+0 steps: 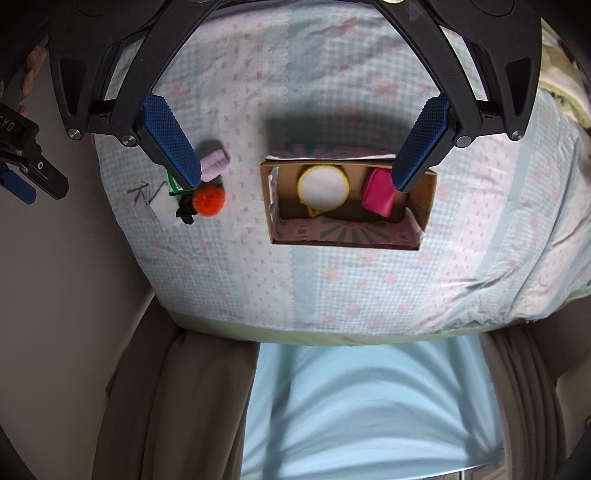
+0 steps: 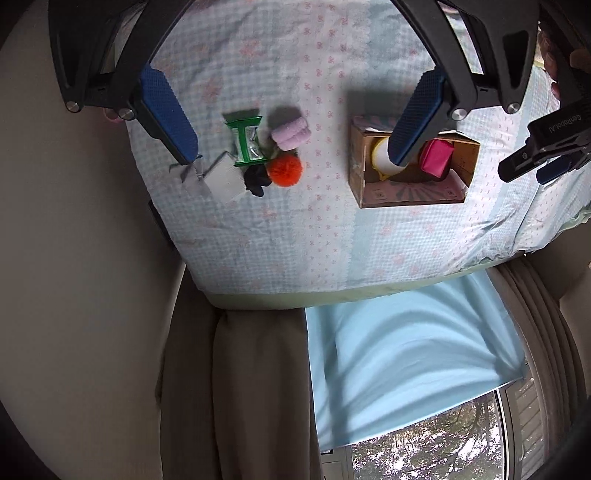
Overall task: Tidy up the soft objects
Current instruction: 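Move both tools back toward the remaining items, then grasp the pink wristband with the left tool while the right tool grasps the white mesh cloth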
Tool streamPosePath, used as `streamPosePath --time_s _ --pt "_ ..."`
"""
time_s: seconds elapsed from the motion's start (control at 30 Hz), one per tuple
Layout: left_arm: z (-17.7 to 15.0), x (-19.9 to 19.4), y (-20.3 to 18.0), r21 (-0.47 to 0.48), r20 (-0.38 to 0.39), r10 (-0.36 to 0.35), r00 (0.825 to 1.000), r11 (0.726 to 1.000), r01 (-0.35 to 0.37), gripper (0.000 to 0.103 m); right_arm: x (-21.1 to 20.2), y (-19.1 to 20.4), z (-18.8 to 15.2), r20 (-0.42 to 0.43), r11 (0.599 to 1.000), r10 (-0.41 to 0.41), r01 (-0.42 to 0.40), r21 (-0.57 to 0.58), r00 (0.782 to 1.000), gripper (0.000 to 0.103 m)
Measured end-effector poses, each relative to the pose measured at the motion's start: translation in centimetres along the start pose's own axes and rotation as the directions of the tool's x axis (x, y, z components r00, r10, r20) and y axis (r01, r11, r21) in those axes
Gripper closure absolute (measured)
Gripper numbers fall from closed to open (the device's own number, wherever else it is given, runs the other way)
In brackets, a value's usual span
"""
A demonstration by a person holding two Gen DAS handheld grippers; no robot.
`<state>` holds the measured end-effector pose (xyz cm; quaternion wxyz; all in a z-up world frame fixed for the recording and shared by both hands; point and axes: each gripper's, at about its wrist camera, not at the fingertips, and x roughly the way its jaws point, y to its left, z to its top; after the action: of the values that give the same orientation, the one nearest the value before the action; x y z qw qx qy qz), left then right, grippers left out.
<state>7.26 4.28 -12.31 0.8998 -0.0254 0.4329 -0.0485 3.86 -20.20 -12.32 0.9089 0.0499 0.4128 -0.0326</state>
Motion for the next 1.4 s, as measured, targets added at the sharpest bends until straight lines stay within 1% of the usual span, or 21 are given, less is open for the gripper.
streamPosePath --time_s 0.1,0.2,0.3,0.47,0.7,0.87,1.0,1.07,1.17,1.23,1.33,1.4 --pt "-1.0 0.5 -2.7 -0.018 -0.009 0.025 1.0 1.0 -0.025 0.0 0.9 -3.1 -0.1 -0.008 1.0 0.012 -0.012 -0.014 1.0 0.0" --pt "-2.1 1.9 -5.2 -0.051 -0.033 0.017 0.999 0.999 -0.019 0.0 2.3 -5.7 0.0 0.006 0.999 0.023 -0.023 -0.048 1.0 0.0" --pt "-3.3 4.2 -7.4 -0.085 -0.069 0.019 0.997 0.996 -0.025 0.0 4.8 -7.9 0.0 0.008 0.995 0.031 -0.03 -0.092 0.999 0.0" --pt "-4.8 9.5 -10.1 -0.123 -0.139 -0.001 0.99 0.992 -0.017 0.0 9.6 -10.8 -0.1 -0.007 0.992 0.031 -0.031 -0.126 1.0 0.0" --pt "-5.9 18.9 -14.3 -0.111 -0.221 -0.027 0.975 0.994 0.002 0.0 17.3 -13.7 -0.7 -0.057 0.993 0.031 -0.038 -0.111 0.998 0.0" --pt "-7.2 26.1 -16.2 -0.098 -0.276 -0.049 0.96 0.995 0.022 0.0 23.7 -14.5 -1.4 -0.085 0.996 0.03 -0.036 -0.077 0.996 0.001" --pt "-8.5 30.6 -17.0 -0.092 -0.312 -0.043 0.949 0.996 0.015 0.001 28.4 -14.7 -2.2 -0.108 0.999 0.019 -0.023 -0.033 0.994 0.001" --pt "-9.2 32.3 -17.1 -0.084 -0.328 -0.035 0.944 0.996 0.008 0.001 30.5 -14.9 -2.9 -0.126 1.0 0.021 -0.021 -0.003 0.992 0.006" --pt "-10.2 34.2 -17.4 -0.073 -0.341 -0.029 0.94 0.997 0.004 0.001 33.3 -15.2 -3.8 -0.154 1.0 0.012 -0.008 0.024 0.988 0.007" --pt "-10.7 35.2 -17.6 -0.064 -0.346 -0.028 0.938 0.998 0.006 0.002 34.6 -15.4 -4.4 -0.165 1.0 0.005 -0.001 0.022 0.986 0.009" --pt "-11.3 36.4 -18.1 -0.039 -0.355 -0.018 0.935 0.999 0.004 0.007 36.5 -15.5 -5.2 -0.19 1.0 0.0 0.003 0.017 0.982 0.016" --pt "-11.7 37.1 -18.3 -0.025 -0.365 -0.013 0.931 1.0 0.003 0.017 37.5 -15.7 -5.8 -0.209 1.0 0.003 0.002 0.021 0.978 0.019"
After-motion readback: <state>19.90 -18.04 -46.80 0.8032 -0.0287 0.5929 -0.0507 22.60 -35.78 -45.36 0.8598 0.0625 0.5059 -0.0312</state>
